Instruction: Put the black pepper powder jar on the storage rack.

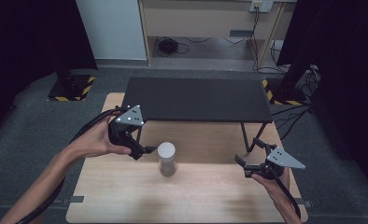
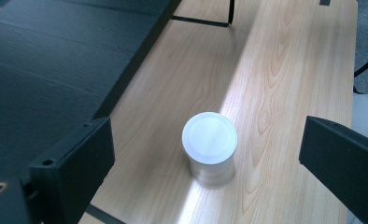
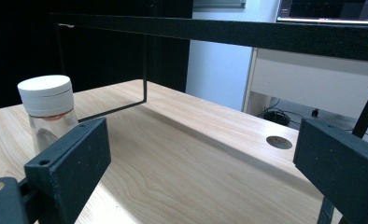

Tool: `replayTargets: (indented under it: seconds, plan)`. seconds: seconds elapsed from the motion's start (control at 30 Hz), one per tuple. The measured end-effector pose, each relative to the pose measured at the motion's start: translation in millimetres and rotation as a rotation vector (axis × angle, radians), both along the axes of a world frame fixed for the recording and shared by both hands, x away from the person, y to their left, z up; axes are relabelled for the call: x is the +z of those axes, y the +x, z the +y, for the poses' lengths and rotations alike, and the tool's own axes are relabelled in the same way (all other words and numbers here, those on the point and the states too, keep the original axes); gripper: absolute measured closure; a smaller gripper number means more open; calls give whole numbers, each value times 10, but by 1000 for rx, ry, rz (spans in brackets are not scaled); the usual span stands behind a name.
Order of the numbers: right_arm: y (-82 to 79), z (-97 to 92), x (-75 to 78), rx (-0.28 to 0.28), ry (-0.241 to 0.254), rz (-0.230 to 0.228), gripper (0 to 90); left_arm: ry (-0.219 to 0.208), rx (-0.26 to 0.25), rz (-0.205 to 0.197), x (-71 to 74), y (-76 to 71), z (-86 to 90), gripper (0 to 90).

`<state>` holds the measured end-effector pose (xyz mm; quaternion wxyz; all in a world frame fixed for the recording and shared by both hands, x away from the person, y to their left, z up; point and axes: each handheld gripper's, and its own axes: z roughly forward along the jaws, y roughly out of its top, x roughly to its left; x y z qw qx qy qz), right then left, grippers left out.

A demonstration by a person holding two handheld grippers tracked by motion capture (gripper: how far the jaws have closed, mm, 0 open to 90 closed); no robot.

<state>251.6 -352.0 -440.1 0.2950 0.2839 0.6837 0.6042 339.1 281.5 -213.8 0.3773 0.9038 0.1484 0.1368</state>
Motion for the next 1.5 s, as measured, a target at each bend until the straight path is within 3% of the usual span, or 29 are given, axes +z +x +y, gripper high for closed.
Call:
replayTargets:
  seconds: [0.23,0.43,0.77,1.3,1.5]
  plan:
    - [1,3,1,2,-5,0,39,11,-2,45,-156,131,-118,27]
    - [1,4,6,3,-10,-2,40,26,-6,60,-239,193,-202,27]
    - [5,6,11,9,-16,-1,42,46,-8,75,-385,278,-344,27]
    - [8,15,18,15,-31,-1,45,145,-26,89,-639,390,-611,39]
    - [8,17,21,16,-36,0,46,147,-33,93,-747,422,-659,61]
